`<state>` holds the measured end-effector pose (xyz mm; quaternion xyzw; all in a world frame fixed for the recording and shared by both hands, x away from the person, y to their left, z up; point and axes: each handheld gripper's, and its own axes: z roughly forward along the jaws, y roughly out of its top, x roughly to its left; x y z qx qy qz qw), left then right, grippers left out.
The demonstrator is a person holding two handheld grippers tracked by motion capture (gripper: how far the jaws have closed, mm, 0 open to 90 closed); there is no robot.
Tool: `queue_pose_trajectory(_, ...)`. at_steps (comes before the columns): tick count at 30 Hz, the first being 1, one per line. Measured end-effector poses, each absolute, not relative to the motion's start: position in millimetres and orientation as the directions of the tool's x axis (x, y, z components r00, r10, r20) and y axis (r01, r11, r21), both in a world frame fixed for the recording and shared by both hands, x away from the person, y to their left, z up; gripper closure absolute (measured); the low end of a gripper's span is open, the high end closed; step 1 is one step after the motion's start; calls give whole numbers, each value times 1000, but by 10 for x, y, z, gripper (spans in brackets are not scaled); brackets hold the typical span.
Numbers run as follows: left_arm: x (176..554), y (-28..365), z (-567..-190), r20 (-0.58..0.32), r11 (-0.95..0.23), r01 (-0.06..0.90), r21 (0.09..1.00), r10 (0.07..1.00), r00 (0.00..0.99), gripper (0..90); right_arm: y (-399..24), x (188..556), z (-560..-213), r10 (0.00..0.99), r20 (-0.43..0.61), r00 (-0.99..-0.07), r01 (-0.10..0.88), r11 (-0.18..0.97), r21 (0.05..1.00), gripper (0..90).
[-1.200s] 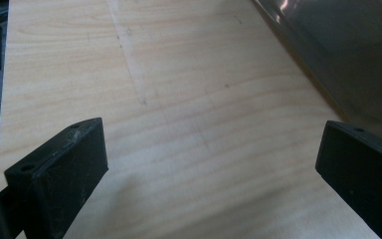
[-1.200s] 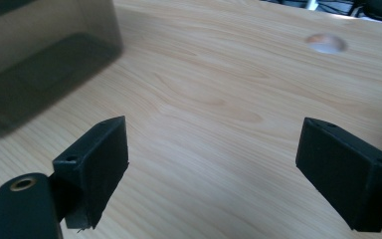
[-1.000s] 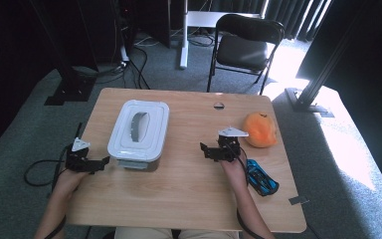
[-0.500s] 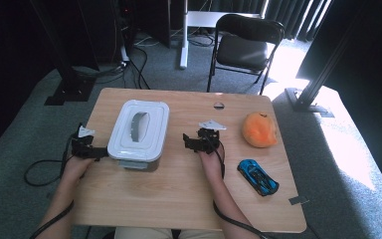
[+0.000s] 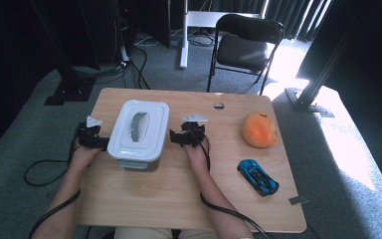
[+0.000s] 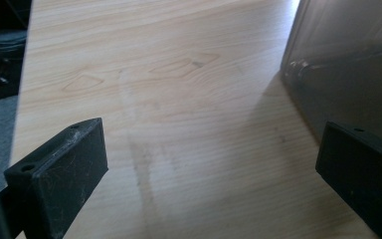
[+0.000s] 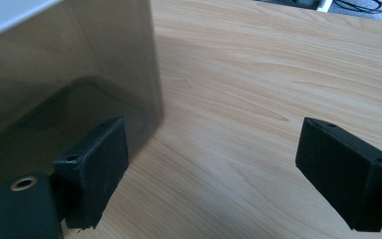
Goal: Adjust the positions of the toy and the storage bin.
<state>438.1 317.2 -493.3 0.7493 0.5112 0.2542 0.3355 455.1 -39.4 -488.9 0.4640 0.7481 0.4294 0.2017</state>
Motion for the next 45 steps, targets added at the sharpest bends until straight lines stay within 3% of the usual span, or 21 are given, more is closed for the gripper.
queue_pose_trajectory(11, 4344, 2992, -4915, 33, -285, 578, 764, 913, 406, 4, -307, 4604, -4938, 847, 100, -522, 522, 225, 823, 143)
queue_pose_trajectory(25, 4169, 2727, -4891, 108, -329, 552, 766, 913, 394, 5, -450, 4593, -4916, 824, 59, -563, 492, 278, 825, 190)
queue_pose_trajectory(45, 3746, 2157, -4852, 147, -430, 502, 751, 849, 507, 5, -1044, 4427, -4917, 753, 51, -657, 449, 336, 828, 222)
